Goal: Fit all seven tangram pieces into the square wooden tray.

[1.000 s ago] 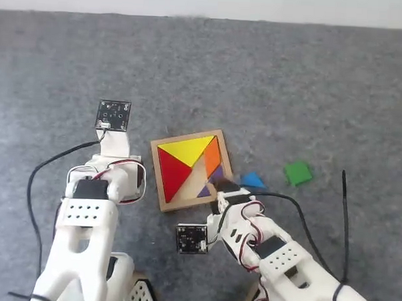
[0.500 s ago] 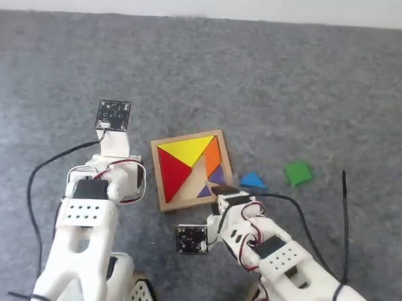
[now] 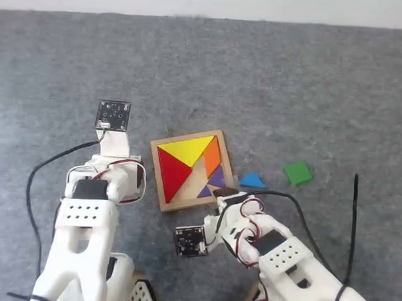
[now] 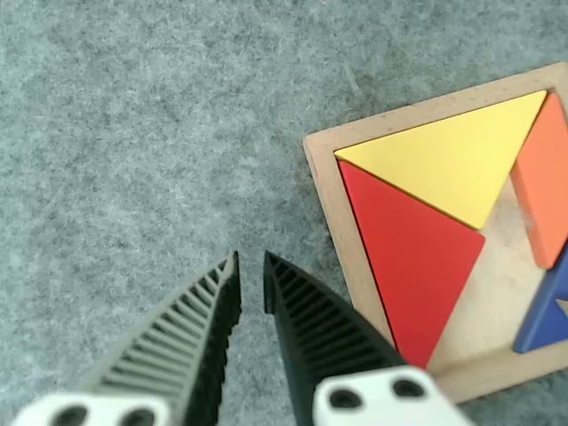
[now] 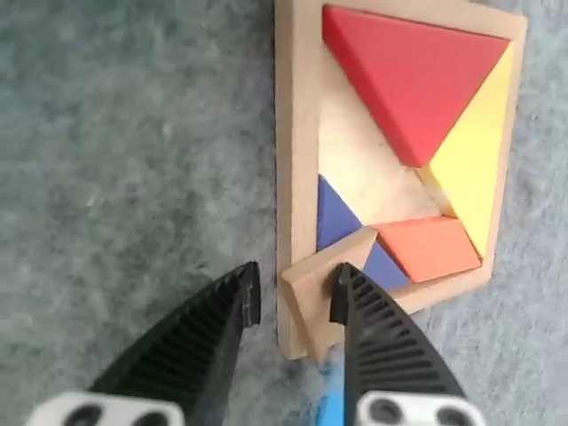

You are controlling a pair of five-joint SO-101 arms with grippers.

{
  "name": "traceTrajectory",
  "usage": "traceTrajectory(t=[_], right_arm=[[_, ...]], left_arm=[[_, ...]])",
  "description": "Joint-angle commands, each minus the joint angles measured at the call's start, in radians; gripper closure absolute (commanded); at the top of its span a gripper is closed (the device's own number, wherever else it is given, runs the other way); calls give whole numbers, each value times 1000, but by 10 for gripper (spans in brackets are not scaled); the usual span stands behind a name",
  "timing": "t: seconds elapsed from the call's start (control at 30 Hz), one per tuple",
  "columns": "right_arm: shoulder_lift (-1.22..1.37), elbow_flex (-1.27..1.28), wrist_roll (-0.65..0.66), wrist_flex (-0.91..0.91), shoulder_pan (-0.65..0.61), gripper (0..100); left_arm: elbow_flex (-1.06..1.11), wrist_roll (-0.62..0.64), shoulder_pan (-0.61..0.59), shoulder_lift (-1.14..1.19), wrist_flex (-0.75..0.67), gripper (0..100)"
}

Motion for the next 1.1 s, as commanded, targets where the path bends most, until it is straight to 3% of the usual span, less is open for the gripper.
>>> traceTrajectory(t=[0.0, 0.2, 0.4, 0.6, 1.07], right_arm=[[4, -9, 43, 39, 7, 872], [4, 3, 109, 31, 5, 876], [7, 112, 127, -219, 15, 878], [7, 110, 138, -222, 31, 995], [2, 110, 86, -232, 33, 991]], left_arm=[[2, -2, 0, -20, -23, 953], [10, -2, 5, -20, -25, 953], [12, -2, 5, -20, -25, 953], [12, -2, 6, -20, -25, 953], [12, -2, 3, -21, -25, 953]])
